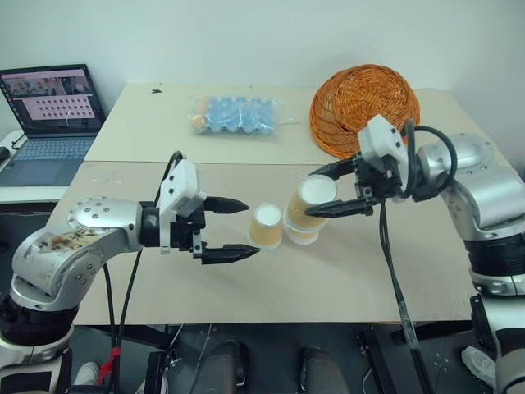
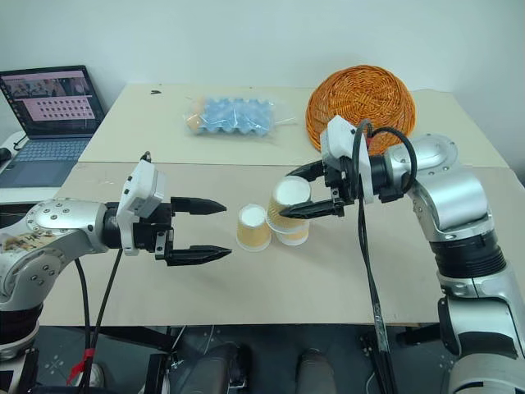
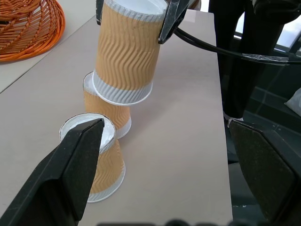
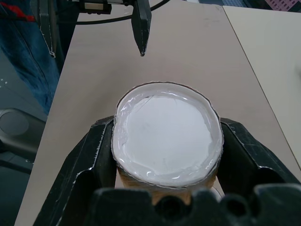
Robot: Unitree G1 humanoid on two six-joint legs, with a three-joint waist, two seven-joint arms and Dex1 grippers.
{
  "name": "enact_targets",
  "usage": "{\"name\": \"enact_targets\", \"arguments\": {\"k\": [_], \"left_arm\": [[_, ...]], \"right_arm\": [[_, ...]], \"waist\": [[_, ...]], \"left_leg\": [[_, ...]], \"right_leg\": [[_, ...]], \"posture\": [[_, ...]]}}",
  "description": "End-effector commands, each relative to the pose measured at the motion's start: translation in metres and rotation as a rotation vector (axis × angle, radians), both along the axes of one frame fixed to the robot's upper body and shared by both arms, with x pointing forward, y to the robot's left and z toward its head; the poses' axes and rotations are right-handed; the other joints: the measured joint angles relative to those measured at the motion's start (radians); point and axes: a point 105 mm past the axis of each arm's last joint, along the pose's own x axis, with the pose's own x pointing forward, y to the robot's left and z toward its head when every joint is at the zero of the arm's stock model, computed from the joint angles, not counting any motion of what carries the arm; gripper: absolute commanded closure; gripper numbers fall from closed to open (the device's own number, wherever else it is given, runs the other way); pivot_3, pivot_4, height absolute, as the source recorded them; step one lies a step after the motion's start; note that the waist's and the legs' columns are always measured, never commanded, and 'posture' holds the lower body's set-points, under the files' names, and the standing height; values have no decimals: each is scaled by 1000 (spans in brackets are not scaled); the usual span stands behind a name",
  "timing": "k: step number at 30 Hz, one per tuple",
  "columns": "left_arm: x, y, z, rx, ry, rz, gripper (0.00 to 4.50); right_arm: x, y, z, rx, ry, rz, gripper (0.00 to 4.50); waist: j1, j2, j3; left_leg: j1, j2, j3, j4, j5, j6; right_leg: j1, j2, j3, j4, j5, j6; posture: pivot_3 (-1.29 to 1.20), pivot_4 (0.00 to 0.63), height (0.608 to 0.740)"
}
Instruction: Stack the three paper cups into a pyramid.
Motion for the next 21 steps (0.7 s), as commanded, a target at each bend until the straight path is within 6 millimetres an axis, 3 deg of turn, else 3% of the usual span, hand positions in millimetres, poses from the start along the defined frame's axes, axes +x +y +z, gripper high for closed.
{"name": "enact_targets", "arguments": {"k": [1, 21], "left_arm": [[-1, -1, 7, -11, -35, -6, 0], [-3, 0, 9, -11, -29, 6, 0]], "right_arm": [[1, 4, 8, 0, -37, 26, 1874], [44, 7, -20, 4, 14, -28, 1874]], "waist": [[0, 0, 0], [-13, 0, 0]], "left_leg": [[0, 0, 0, 0, 0, 0], [1, 0, 0, 0, 1, -2]], "right_leg": [[0, 0, 0, 0, 0, 0], [0, 1, 0, 2, 0, 0]], "posture": [[0, 150, 726], [0, 150, 726]]}}
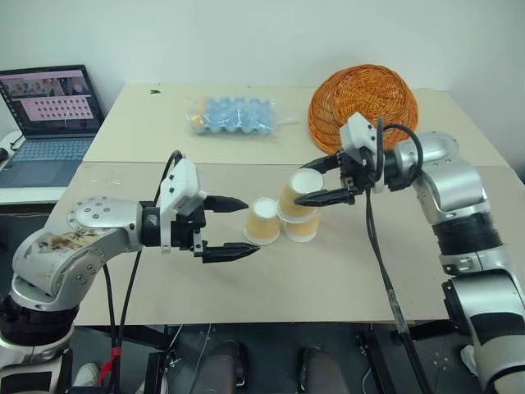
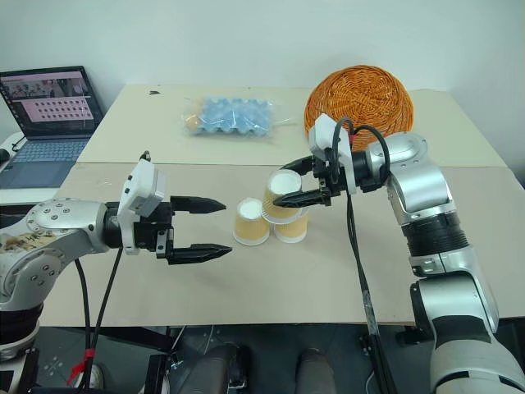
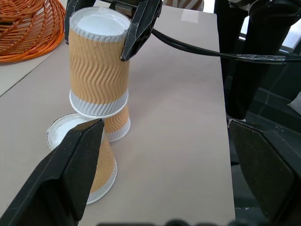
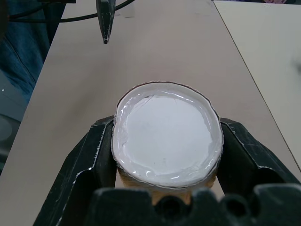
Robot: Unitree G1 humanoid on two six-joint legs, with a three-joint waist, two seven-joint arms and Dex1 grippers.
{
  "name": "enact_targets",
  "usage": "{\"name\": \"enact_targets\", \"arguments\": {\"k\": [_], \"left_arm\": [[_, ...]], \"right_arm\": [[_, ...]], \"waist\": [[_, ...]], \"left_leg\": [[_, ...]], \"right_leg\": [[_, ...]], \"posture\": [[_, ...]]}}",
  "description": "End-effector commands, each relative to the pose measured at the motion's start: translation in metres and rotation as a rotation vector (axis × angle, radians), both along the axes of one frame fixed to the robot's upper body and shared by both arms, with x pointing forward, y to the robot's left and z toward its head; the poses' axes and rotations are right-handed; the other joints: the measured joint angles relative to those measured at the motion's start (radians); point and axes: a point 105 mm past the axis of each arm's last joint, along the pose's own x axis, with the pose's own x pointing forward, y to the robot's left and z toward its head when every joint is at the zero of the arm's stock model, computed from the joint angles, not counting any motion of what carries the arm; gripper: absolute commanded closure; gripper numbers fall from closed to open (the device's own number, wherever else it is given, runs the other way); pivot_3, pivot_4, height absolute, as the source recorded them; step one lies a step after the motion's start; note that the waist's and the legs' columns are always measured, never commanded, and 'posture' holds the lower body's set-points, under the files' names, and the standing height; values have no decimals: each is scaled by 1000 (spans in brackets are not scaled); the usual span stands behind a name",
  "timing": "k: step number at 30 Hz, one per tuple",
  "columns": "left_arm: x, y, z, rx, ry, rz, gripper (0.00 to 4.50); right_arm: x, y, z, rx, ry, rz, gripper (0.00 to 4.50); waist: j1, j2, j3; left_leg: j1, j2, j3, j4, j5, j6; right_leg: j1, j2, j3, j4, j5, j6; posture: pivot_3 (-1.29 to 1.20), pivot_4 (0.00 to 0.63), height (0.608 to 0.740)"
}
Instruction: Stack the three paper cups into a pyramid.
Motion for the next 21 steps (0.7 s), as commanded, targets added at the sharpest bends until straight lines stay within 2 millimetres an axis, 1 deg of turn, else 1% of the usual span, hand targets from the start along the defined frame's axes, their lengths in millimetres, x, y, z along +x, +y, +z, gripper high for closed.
{"name": "enact_targets", "arguments": {"k": [1, 6, 9, 11, 12, 14, 18, 21], "left_arm": [[-4, 0, 9, -5, -31, -7, 0], [-4, 1, 9, -3, -29, -5, 0], [-4, 1, 10, -4, -30, -7, 0], [-4, 1, 11, -8, -29, -9, 0], [-4, 1, 10, -7, -28, -9, 0], [-4, 1, 10, -5, -27, -7, 0], [-3, 1, 10, 1, -31, -10, 0], [-3, 1, 10, -1, -29, -9, 0]], "right_arm": [[6, -2, -5, -22, -6, -25, 1874], [9, -3, -10, -23, 7, -39, 1874], [10, -4, -10, -16, 10, -47, 1874], [10, -4, -10, -14, 13, -47, 913], [11, -4, -11, -16, 12, -52, 724], [11, -5, -12, -20, 10, -58, 27], [12, -6, -14, -29, 6, -63, 9], [12, -6, -15, -31, 6, -62, 9]], "waist": [[-2, 0, 0], [-10, 0, 0], [-11, 0, 0], [-11, 0, 0], [-11, 0, 0], [-10, 0, 0], [-11, 0, 1], [-11, 0, 1]], "left_leg": [[0, 0, 0, 0, 0, 0], [1, 0, 0, 0, 0, -1], [1, 0, 0, 0, -2, -6], [2, 0, 0, 0, -3, -7], [2, 0, 0, 0, -3, -7], [2, 0, 0, 0, -3, -8], [0, 0, 0, -1, 1, -2], [0, 0, 0, -4, 2, -3]], "right_leg": [[0, 0, 0, 0, 0, 0], [0, 0, 0, 1, 0, 0], [1, 0, 0, 2, 0, 0], [1, 0, 0, 2, 0, -1], [1, 0, 0, 2, 0, -1], [0, 0, 0, 2, 0, -1], [0, 0, 0, 1, 0, 0], [0, 0, 0, 0, 0, 0]], "posture": [[0, 150, 726], [0, 150, 726], [0, 150, 726], [0, 150, 726], [0, 150, 726], [0, 150, 726], [0, 150, 726], [0, 150, 726]]}}
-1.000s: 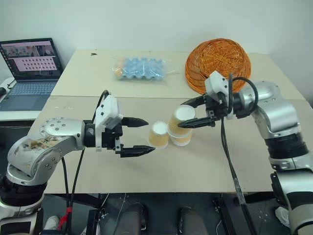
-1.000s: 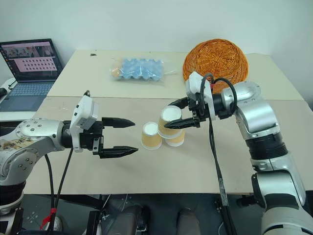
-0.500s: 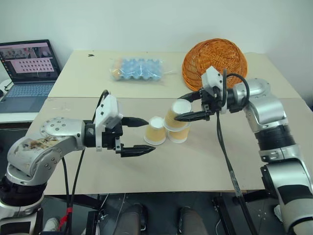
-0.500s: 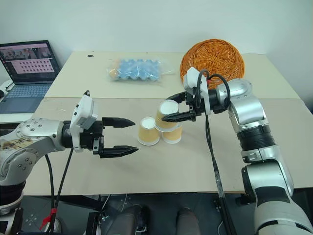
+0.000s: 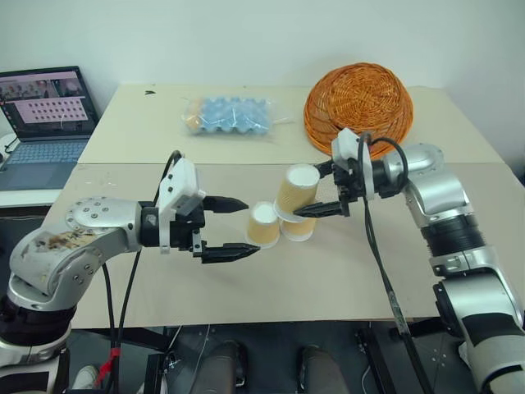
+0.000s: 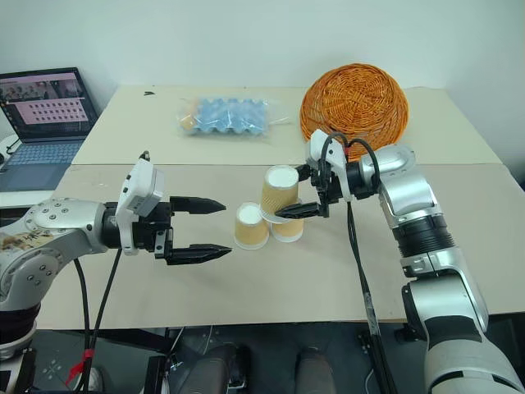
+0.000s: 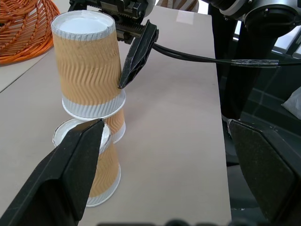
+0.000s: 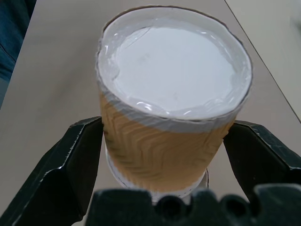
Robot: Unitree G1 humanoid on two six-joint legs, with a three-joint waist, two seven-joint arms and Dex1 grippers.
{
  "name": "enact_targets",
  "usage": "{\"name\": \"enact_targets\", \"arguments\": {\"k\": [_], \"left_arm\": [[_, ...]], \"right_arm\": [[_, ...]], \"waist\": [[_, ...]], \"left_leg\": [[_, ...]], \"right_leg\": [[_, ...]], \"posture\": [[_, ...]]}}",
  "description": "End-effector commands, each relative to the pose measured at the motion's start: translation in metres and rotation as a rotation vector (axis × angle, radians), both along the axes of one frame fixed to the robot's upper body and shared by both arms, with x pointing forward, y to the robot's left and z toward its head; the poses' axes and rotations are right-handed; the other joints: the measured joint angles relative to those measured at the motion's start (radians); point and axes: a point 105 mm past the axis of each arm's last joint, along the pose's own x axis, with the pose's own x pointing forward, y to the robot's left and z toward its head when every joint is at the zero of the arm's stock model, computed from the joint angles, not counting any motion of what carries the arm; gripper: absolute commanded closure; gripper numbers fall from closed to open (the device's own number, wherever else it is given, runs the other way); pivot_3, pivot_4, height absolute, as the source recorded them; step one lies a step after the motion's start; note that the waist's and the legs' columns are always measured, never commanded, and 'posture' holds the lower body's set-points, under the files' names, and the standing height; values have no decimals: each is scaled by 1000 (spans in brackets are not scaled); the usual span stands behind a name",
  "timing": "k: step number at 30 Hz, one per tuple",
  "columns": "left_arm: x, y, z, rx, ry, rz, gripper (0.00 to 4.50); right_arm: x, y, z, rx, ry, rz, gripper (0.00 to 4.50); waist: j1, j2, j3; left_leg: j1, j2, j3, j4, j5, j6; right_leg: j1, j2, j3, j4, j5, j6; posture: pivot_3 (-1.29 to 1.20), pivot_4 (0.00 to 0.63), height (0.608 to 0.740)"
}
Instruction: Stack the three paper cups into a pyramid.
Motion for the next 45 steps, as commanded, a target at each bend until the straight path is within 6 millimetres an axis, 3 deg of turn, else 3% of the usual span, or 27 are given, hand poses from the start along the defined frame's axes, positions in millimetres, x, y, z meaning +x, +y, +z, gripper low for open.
{"name": "enact_targets", "arguments": {"k": [1, 20, 25, 32, 35, 39, 41, 45], "left_arm": [[-2, 0, 9, -2, -34, -9, 0], [0, -2, 10, -7, -30, -23, 0], [-1, -3, 11, -11, -30, -29, 0], [-3, -6, 11, -16, -26, -37, 0], [-2, -5, 10, -10, -30, -25, 0], [10, 4, 8, -32, -47, 72, 0], [18, 9, 8, -47, -64, 140, 0], [58, 42, 9, -111, -161, 514, 0]], "right_arm": [[-1, -1, 12, 15, -47, 5, 9], [-20, -15, 21, -18, -81, -11, 9], [-17, -42, 17, -38, -80, -104, 9], [-19, -60, 17, -25, -76, -175, 9], [-19, -89, 17, -40, -79, -273, 9], [-33, -156, 10, -115, -70, -491, 9], [-36, -176, 8, -124, -70, -591, 9], [-40, -212, 8, -82, -157, -863, 9]], "waist": [[0, 0, 0], [1, 0, 0], [11, 0, 0], [9, 0, 0], [17, -1, 0], [37, -1, 0], [36, -1, 0], [25, -1, 0]], "left_leg": [[0, 0, 0, -1, 0, 0], [0, 0, 0, -4, 1, -1], [0, 0, 0, -4, 1, 0], [0, 0, 1, -4, 1, -1], [0, 0, 1, -4, 1, 0], [0, -1, 1, -4, 0, 1], [0, -1, 1, -4, 0, 1], [0, 1, 2, -4, 0, 1]], "right_leg": [[0, 0, 0, 0, 0, 0], [0, 0, 0, -2, 0, 0], [0, 0, 0, -2, 0, 0], [0, 0, 0, -2, 0, 0], [0, 0, 0, -2, 0, 0], [1, -1, 0, -3, -1, 1], [1, -1, 0, -3, -1, 1], [1, -1, 1, -2, -1, 1]], "posture": [[0, 150, 726], [0, 150, 726], [0, 150, 726], [0, 150, 726], [0, 150, 726], [0, 150, 726], [0, 150, 726], [0, 150, 726]]}}
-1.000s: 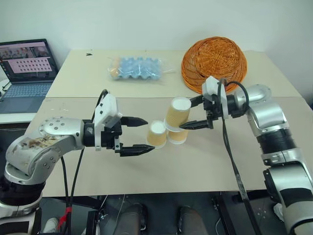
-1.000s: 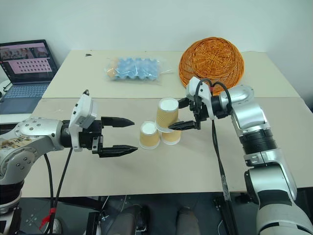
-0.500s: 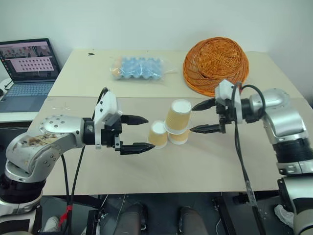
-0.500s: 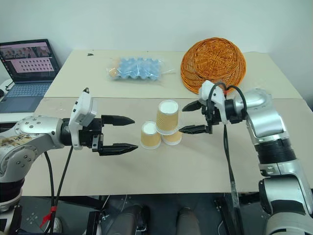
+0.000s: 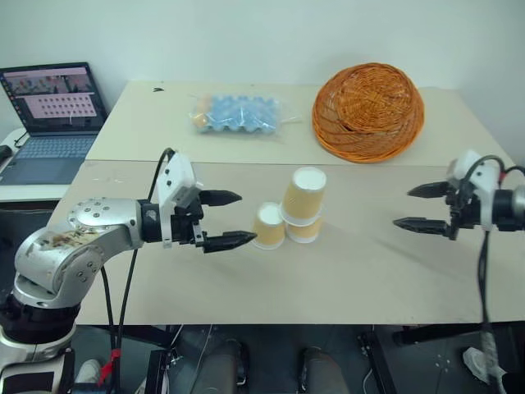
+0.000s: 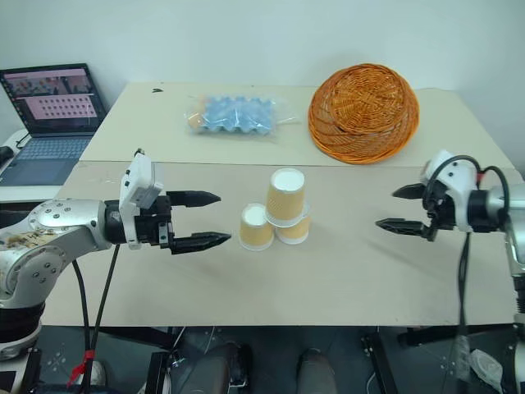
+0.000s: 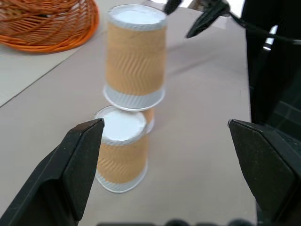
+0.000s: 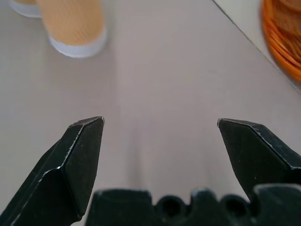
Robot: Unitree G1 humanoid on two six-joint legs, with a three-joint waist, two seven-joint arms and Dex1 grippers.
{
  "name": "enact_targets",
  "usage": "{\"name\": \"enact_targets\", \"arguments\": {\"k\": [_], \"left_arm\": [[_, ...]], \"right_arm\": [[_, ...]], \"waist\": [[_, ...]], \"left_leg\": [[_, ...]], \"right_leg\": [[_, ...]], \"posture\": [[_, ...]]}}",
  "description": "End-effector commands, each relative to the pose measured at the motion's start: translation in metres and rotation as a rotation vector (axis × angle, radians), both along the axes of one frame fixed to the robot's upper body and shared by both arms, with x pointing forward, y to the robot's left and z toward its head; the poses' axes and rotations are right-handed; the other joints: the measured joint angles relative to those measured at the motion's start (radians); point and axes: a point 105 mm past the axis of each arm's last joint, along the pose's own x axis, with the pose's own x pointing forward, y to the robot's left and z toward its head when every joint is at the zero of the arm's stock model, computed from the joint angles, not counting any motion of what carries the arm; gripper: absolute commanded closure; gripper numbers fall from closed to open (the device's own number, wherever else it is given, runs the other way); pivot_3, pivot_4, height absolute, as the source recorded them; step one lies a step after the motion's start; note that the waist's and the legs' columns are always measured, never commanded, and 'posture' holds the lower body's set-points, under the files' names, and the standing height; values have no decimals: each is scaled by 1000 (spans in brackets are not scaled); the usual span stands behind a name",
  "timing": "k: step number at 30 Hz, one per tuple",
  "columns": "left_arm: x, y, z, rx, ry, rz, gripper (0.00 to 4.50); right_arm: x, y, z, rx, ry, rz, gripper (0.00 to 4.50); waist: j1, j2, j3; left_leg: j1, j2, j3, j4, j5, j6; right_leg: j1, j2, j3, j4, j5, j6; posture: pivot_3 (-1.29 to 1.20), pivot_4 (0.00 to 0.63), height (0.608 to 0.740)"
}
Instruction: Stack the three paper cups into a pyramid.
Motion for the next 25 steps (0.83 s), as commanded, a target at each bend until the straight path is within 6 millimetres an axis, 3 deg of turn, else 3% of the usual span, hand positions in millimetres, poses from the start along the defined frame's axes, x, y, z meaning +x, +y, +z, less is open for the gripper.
{"name": "enact_targets", "arguments": {"k": [1, 8, 10, 12, 18, 25], "left_arm": [[37, 43, 11, -69, -143, 414, 0], [49, 114, -19, -183, -168, 981, 0], [48, 133, -33, -164, -174, 1093, 0], [47, 148, -43, -186, -169, 1175, 0], [52, 171, -53, -274, -176, 1295, 0], [54, 189, -54, -310, -220, 1377, 0]], "right_arm": [[8, -25, 24, 45, -209, -288, 9], [11, -59, -11, 225, -373, -852, 9], [8, -64, -29, 175, -405, -947, 9], [9, -55, -43, 328, -417, -998, 9], [16, -40, -73, 333, -388, -989, 9], [23, -24, -72, 348, -417, -930, 9]], "waist": [[-7, 0, 0], [-4, -1, -1], [1, 0, -1], [5, -1, -2], [1, 0, -2], [-7, 0, -2]], "left_leg": [[0, 0, 0, 0, 0, 0], [2, 1, 0, -3, 3, -5], [2, 0, 0, -4, 3, -5], [2, -1, 0, -4, 2, -6], [1, -1, 0, -4, 3, -4], [1, -1, 0, -4, 3, -2]], "right_leg": [[0, 0, 0, 0, 0, 0], [-1, 0, 0, 1, 2, -2], [-1, -1, 1, 1, 2, -2], [-1, -1, 1, 1, 2, -2], [-1, 0, 1, 1, 2, -2], [-1, 1, 0, 1, 2, -2]], "posture": [[0, 150, 726], [0, 150, 726], [0, 150, 726], [0, 150, 726], [0, 150, 726], [0, 150, 726]]}}
